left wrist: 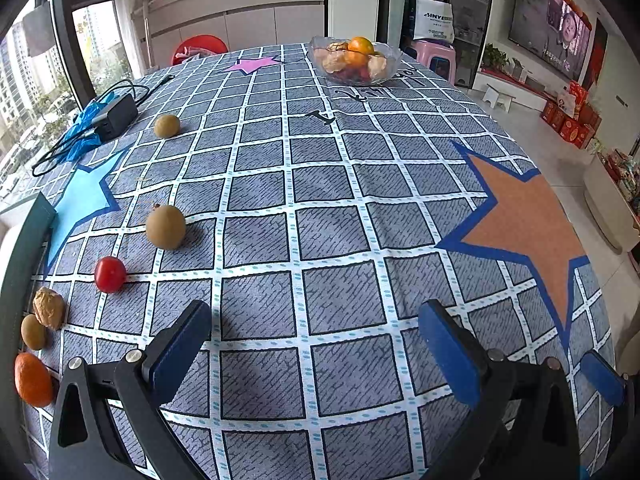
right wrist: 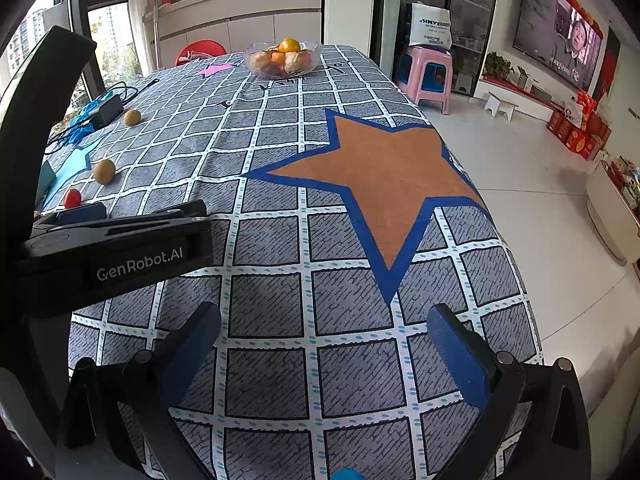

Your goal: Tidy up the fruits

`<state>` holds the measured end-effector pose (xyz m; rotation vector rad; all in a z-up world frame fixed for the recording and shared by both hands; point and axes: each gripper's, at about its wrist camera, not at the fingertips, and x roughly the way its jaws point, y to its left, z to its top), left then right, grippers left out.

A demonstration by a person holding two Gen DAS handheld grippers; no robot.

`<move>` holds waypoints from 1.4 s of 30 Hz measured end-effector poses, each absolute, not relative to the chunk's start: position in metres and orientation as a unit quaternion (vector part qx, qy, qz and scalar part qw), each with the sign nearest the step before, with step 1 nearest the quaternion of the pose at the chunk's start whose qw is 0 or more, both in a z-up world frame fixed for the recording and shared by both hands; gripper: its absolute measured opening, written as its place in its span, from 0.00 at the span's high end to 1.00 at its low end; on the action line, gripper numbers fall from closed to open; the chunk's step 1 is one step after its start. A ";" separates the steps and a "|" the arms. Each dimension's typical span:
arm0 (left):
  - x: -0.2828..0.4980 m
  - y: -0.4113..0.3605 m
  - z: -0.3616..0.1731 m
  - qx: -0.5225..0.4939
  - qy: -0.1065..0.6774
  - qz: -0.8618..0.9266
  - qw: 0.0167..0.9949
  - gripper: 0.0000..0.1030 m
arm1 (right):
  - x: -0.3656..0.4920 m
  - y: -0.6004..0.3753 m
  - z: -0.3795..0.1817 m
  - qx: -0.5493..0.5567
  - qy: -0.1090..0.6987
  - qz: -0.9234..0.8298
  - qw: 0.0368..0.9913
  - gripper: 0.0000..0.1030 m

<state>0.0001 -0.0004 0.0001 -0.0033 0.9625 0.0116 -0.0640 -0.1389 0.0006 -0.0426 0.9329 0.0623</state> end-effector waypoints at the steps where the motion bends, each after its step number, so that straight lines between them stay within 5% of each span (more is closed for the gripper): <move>1: 0.000 0.000 0.000 -0.002 0.463 0.006 0.886 0.00 | -0.064 -0.139 0.001 -0.021 0.450 0.030 0.893 0.00; 31: 0.003 -0.002 0.000 0.015 0.465 -0.019 0.885 0.00 | -0.064 -0.139 0.000 -0.020 0.449 0.030 0.893 0.00; 42: 0.025 -0.012 0.000 0.072 0.564 -0.099 0.816 0.00 | -0.064 -0.139 0.000 -0.020 0.450 0.030 0.893 0.00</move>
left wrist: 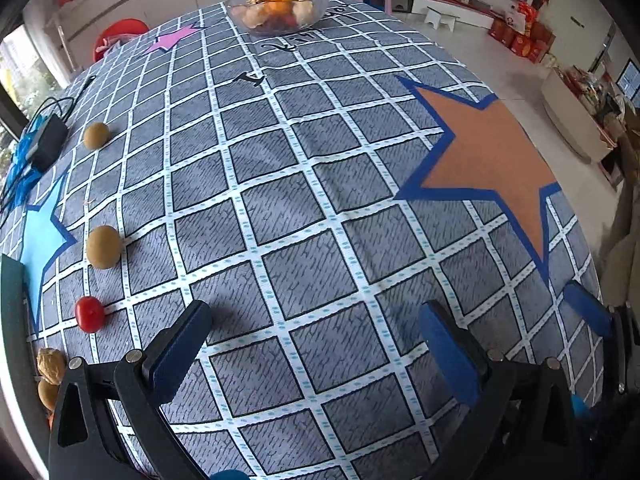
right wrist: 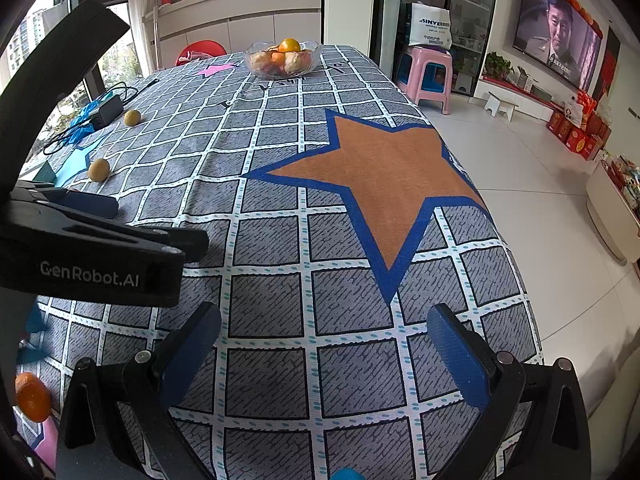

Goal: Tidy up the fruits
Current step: 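Move the left tool toward an orange while the right tool approaches another orange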

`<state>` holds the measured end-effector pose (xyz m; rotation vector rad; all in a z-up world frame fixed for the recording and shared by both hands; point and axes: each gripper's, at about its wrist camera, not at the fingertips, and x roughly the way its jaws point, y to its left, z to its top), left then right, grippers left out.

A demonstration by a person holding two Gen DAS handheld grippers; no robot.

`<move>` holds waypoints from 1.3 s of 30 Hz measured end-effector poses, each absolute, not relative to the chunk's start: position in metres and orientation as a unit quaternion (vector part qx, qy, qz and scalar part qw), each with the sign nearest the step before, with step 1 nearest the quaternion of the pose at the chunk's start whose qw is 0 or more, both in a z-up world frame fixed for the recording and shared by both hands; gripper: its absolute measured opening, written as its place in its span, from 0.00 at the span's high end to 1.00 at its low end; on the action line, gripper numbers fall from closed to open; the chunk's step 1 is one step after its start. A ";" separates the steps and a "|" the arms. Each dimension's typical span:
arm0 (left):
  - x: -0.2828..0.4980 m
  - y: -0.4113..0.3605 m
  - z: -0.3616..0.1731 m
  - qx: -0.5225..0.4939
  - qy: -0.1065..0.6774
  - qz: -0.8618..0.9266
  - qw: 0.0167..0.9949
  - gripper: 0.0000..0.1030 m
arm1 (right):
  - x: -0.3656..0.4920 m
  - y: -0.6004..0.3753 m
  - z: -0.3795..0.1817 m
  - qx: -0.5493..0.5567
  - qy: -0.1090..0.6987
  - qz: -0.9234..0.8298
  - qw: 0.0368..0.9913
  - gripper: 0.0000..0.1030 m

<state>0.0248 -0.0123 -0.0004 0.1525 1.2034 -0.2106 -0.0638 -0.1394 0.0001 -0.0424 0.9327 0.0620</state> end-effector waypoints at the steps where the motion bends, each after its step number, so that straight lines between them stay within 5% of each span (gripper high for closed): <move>1: 0.025 -0.013 -0.001 0.071 0.571 -0.097 0.812 0.00 | -0.064 -0.139 0.000 -0.020 0.449 0.030 0.893 0.00; 7: 0.013 -0.002 0.012 0.088 0.575 -0.081 0.810 0.00 | -0.062 -0.140 0.000 -0.020 0.450 0.030 0.892 0.00; 17: -0.121 0.094 0.086 0.108 0.388 -0.061 0.913 0.00 | -0.063 -0.143 0.002 -0.020 0.454 0.027 0.891 0.00; 26: -0.195 0.166 0.051 0.038 0.389 -0.036 0.920 0.00 | -0.114 -0.103 0.017 0.031 0.424 0.110 0.898 0.00; 39: -0.221 0.177 0.011 0.062 0.393 -0.011 0.917 0.00 | -0.179 -0.014 0.012 -0.039 0.393 0.216 0.893 0.00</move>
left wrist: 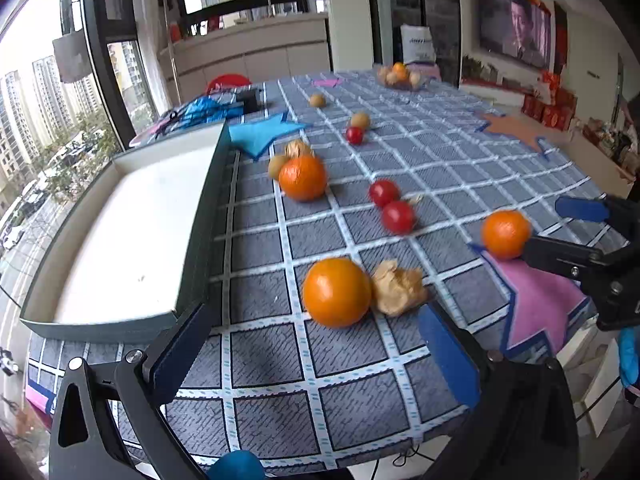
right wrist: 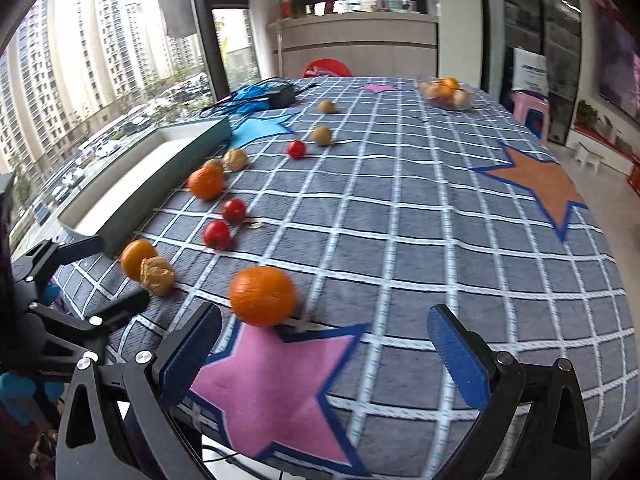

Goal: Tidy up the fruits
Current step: 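Move the left tool toward an orange while the right tool approaches another orange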

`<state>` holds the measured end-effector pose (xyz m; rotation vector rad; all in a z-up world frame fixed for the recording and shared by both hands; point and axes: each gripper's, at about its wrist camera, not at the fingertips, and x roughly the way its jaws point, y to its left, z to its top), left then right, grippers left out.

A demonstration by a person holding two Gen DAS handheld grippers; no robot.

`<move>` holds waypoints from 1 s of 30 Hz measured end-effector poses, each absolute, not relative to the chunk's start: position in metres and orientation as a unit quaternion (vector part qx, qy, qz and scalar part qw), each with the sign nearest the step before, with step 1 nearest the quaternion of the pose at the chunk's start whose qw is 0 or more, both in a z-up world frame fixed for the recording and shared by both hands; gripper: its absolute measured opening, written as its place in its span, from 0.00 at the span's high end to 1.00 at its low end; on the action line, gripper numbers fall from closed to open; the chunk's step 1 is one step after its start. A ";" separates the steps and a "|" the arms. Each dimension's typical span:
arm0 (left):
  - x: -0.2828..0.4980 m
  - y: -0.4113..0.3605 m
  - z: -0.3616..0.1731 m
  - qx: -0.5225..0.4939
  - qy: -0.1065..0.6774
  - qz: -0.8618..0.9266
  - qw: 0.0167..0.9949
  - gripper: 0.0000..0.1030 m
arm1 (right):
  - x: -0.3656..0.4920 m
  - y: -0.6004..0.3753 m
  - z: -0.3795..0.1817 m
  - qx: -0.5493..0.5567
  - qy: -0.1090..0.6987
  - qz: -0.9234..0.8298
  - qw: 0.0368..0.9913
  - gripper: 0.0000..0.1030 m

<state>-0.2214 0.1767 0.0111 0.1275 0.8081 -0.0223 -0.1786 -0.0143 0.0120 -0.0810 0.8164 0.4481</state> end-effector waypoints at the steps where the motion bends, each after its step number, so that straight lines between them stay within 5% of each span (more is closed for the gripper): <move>1: -0.219 0.175 0.009 0.063 0.396 -0.011 0.916 0.00 | -0.176 -0.011 0.009 -0.042 0.397 0.214 0.892 0.00; 30: -0.170 0.166 0.005 0.032 0.443 -0.028 0.896 0.00 | -0.146 -0.024 -0.006 -0.061 0.380 0.151 0.911 0.00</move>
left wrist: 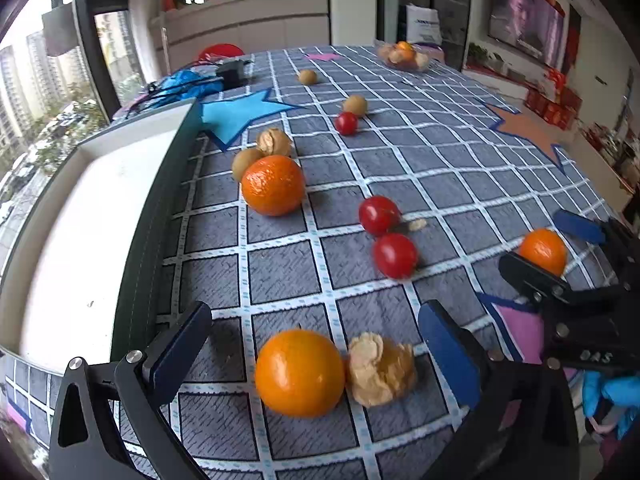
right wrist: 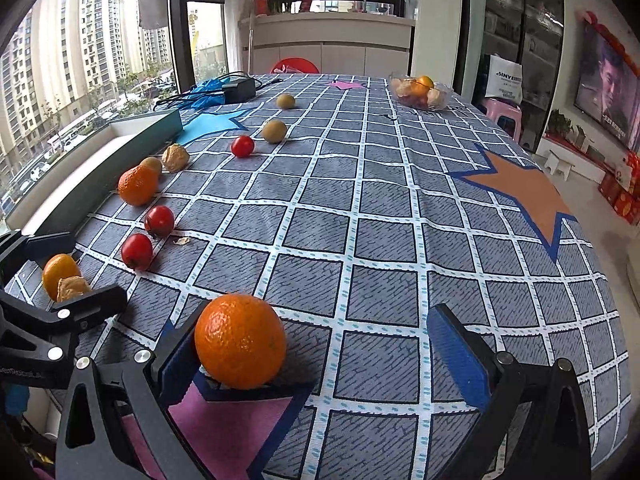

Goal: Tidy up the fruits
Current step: 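Move the left tool toward an orange while the right tool approaches another orange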

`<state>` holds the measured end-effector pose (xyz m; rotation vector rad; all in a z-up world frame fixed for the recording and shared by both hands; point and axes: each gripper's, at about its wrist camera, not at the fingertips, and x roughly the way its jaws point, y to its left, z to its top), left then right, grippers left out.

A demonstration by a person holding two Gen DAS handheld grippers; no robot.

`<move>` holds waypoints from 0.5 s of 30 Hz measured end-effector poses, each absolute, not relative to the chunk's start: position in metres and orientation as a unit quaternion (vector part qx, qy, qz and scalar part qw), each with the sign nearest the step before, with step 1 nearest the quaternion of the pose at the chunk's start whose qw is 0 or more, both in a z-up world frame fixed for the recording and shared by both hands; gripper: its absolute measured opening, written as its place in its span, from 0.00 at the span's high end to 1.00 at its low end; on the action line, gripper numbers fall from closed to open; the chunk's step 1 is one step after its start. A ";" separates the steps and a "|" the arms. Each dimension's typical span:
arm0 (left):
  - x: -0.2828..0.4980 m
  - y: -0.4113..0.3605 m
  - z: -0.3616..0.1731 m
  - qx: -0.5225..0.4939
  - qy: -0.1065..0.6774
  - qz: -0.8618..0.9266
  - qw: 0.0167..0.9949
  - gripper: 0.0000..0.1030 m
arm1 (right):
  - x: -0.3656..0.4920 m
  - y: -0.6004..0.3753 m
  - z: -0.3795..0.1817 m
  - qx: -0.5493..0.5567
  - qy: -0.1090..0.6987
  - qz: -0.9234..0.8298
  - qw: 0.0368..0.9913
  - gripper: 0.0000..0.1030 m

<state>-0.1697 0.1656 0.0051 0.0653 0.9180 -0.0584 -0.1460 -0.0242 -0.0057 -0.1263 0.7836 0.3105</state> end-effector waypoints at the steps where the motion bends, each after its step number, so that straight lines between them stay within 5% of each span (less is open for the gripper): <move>1: -0.172 0.167 0.007 0.032 0.438 -0.028 0.898 0.00 | -0.146 -0.024 -0.006 -0.061 0.381 0.150 0.910 0.00; 9: -0.212 0.162 0.032 0.090 0.353 -0.032 0.931 0.00 | -0.157 -0.018 -0.005 -0.062 0.376 0.165 0.910 0.00; 11: -0.219 0.161 0.031 0.103 0.345 -0.032 0.932 0.00 | -0.159 -0.016 -0.004 -0.063 0.370 0.169 0.911 0.09; 13: -0.222 0.163 0.030 0.110 0.341 -0.033 0.933 0.00 | -0.162 -0.013 -0.001 -0.064 0.365 0.177 0.912 0.35; 15: -0.224 0.167 0.030 0.110 0.340 -0.033 0.933 0.00 | -0.161 -0.012 0.001 -0.060 0.365 0.186 0.910 0.43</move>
